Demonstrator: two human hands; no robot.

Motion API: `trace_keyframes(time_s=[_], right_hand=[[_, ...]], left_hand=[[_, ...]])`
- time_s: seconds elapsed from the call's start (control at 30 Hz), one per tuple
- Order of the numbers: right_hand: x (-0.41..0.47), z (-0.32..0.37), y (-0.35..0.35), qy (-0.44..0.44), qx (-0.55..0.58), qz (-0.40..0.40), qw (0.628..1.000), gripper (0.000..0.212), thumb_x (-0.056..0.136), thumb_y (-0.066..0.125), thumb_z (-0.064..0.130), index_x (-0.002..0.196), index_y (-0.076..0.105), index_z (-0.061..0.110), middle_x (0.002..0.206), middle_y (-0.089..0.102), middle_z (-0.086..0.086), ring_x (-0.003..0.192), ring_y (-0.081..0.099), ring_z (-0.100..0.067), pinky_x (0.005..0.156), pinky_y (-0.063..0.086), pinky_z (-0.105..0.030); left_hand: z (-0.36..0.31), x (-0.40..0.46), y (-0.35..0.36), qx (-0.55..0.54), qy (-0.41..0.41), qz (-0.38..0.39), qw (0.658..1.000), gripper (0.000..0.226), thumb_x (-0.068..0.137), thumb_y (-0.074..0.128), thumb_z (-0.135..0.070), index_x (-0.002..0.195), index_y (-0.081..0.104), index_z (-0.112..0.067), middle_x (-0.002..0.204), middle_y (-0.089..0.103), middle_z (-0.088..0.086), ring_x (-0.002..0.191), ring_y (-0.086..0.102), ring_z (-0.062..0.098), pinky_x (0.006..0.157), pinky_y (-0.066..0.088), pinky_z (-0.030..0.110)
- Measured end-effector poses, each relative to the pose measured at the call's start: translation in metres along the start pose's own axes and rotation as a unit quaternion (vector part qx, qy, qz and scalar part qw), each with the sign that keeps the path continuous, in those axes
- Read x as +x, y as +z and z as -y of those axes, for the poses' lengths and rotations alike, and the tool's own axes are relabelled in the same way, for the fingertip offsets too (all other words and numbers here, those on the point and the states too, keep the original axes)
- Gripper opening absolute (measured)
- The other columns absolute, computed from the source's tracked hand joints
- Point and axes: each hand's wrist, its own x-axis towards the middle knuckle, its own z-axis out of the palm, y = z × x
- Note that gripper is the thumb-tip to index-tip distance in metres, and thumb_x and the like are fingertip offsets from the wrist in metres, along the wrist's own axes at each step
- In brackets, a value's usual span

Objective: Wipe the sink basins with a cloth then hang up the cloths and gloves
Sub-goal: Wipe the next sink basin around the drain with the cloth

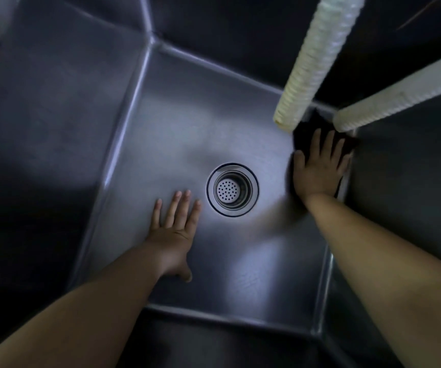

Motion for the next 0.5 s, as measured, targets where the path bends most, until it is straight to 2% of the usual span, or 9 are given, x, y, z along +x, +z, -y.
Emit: trace_keyframes(time_s=[0.13,0.2,0.3,0.37,0.43,0.47,0.5], right_hand=[[-0.087,0.001,0.006,-0.023,0.015,0.019,0.999,0.069,0.089,0.024,0.05,0.148,0.028,0.015,0.154,0.022,-0.019,0.142,0.016,-0.041,0.114,0.009,-0.054],[-0.13,0.004,0.011,-0.06,0.009,0.036,0.998,0.069,0.088,0.029,0.05,0.146,0.034,0.012,0.151,0.027,-0.022,0.139,0.021,-0.045,0.112,0.014,-0.058],[-0.181,-0.002,0.016,-0.12,-0.008,0.076,0.99,0.07,0.088,0.031,0.054,0.143,0.039,0.011,0.149,0.031,-0.025,0.137,0.025,-0.047,0.11,0.014,-0.058],[-0.193,-0.006,0.012,-0.125,-0.01,0.108,0.986,0.072,0.088,0.03,0.058,0.141,0.041,0.01,0.148,0.032,-0.025,0.136,0.026,-0.047,0.108,0.015,-0.06],[-0.191,-0.004,0.003,-0.115,-0.003,0.128,0.985,0.074,0.087,0.029,0.06,0.139,0.045,0.01,0.146,0.036,-0.025,0.134,0.03,-0.048,0.106,0.02,-0.063],[-0.186,-0.002,-0.001,-0.11,0.0,0.134,0.985,0.076,0.088,0.024,0.062,0.139,0.045,0.01,0.146,0.037,-0.025,0.133,0.032,-0.048,0.105,0.02,-0.064],[-0.18,0.0,-0.006,-0.105,0.003,0.141,0.984,0.079,0.089,0.017,0.065,0.139,0.044,0.01,0.146,0.036,-0.024,0.134,0.031,-0.048,0.106,0.02,-0.064]], left_hand=[[-0.004,-0.005,-0.005,0.008,-0.001,0.001,1.0,0.157,0.045,0.078,-0.057,0.114,-0.059,-0.02,0.119,-0.067,0.01,0.112,-0.061,0.027,0.09,-0.041,0.05],[-0.008,-0.011,-0.011,0.016,-0.004,-0.003,1.0,0.149,0.054,0.078,-0.051,0.124,-0.05,-0.019,0.128,-0.06,0.01,0.12,-0.054,0.028,0.098,-0.034,0.05],[-0.01,-0.026,-0.029,0.027,0.008,-0.022,0.999,0.112,0.078,0.067,-0.039,0.148,-0.016,-0.015,0.154,-0.028,0.012,0.142,-0.023,0.027,0.114,-0.011,0.046],[-0.008,-0.046,-0.048,0.036,0.022,-0.029,0.999,0.09,0.084,0.059,-0.042,0.151,0.005,-0.015,0.158,-0.012,0.01,0.146,-0.006,0.023,0.117,0.0,0.043],[-0.003,-0.075,-0.071,0.045,0.034,-0.042,0.998,0.08,0.086,0.055,-0.044,0.149,0.015,-0.016,0.16,-0.001,0.006,0.146,0.005,0.019,0.117,0.003,0.039],[0.001,-0.093,-0.084,0.048,0.041,-0.05,0.997,0.077,0.085,0.056,-0.043,0.149,0.02,-0.017,0.159,0.008,0.006,0.145,0.012,0.017,0.116,0.007,0.036],[0.008,-0.111,-0.095,0.053,0.06,-0.08,0.994,0.075,0.081,0.062,-0.043,0.145,0.032,-0.015,0.155,0.024,0.008,0.14,0.027,0.017,0.115,0.016,0.033]])
